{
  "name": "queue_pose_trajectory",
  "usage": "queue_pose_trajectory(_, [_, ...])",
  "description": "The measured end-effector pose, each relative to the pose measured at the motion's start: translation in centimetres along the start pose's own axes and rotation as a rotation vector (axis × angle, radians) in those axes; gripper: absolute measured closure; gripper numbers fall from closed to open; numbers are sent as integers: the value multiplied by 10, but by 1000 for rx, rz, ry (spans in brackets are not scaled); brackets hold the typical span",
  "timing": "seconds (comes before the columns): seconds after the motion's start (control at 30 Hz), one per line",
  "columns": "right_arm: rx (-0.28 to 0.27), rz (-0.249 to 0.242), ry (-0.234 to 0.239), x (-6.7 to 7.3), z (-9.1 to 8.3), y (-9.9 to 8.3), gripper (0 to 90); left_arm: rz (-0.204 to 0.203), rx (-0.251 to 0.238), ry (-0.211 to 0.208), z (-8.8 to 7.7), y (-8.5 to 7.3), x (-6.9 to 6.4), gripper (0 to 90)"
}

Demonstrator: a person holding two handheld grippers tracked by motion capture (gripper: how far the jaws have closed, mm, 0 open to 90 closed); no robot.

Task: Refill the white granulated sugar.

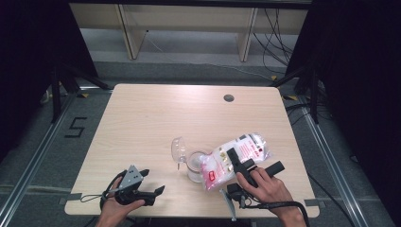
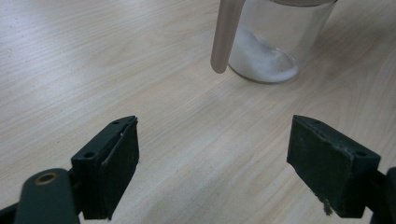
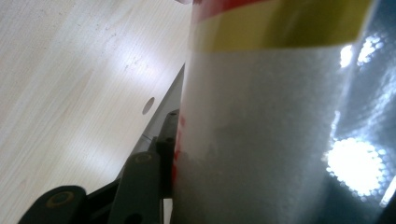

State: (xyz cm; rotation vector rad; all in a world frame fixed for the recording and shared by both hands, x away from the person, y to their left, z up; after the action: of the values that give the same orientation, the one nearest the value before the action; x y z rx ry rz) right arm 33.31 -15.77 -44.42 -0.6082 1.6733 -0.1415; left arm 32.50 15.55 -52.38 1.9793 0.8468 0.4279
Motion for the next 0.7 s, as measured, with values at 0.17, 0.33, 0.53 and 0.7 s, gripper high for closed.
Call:
queue_pose_trajectory(0.17, [4,11,-5,0,-1,-1,607,6,1,1,-1,0,0,165])
queue_pose_trajectory(0.33, [-3,-22,-10,-3,-1,-2,612,-2,0,1,-1,0,0,165])
queue_pose_trajectory(0.53, [-4,-23,-8,-3,-1,-2,617,8,1,1,-1,0,0,165])
queue_pose_trajectory(0.7, [0,-27,-8,-3,-2,-2,621,4,0,7,-1,0,1,165])
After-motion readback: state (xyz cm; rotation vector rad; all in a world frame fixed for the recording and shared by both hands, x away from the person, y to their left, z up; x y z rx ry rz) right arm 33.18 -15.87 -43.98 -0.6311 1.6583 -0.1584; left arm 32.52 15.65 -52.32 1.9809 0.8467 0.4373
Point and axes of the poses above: each handheld gripper's, and its own axes: z roughly forward along the jaws, y roughly out of its top, x roughly to its left, the point moved 4 cm from there along z, roughly forward along the jaws, and after that the axes turned 3 degrees about z, right-handed, at the moved point
